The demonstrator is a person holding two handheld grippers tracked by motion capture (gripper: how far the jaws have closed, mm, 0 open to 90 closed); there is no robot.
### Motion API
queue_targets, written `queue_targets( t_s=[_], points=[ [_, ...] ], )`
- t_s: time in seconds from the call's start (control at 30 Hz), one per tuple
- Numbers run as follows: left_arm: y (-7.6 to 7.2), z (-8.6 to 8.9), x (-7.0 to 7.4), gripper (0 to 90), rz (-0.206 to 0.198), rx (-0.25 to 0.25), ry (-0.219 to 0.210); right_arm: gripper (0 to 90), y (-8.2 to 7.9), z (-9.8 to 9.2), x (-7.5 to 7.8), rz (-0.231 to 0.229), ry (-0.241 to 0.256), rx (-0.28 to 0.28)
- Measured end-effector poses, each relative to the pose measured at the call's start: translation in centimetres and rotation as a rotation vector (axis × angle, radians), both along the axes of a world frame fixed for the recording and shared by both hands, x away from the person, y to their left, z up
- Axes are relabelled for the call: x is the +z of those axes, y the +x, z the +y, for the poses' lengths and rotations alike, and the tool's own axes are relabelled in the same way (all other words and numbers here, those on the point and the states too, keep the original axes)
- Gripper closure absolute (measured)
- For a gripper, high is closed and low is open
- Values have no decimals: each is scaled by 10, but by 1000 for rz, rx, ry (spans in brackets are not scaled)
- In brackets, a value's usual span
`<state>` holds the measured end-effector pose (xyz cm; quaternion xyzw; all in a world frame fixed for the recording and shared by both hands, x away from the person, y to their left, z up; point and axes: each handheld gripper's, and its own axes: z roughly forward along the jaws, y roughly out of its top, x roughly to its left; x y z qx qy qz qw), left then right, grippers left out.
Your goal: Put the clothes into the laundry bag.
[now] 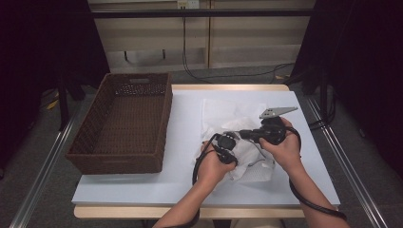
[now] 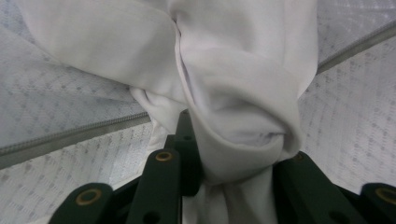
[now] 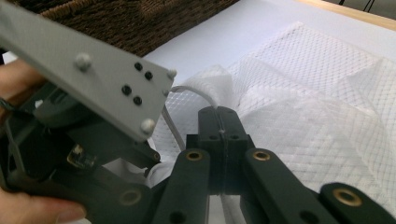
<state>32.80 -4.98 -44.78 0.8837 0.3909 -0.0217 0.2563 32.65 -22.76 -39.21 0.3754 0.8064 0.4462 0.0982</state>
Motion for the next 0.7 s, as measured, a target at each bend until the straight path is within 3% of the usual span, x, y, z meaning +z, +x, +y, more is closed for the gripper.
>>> queue_targets(
  t_s=[0.23,0.33,0.53,0.7],
  points=[
    [3,10,21,754,26,12,-62,900,0,0,0,-2,5,-5],
    [5,13,28,757,9,34,-91,900,0,0,2,-8,5,-7],
    [8,17,36,761,-26,60,-109,900,-2,1,4,-18,13,-5],
    [12,25,41,761,-41,80,-88,900,-2,0,5,-22,14,-5]
  ],
)
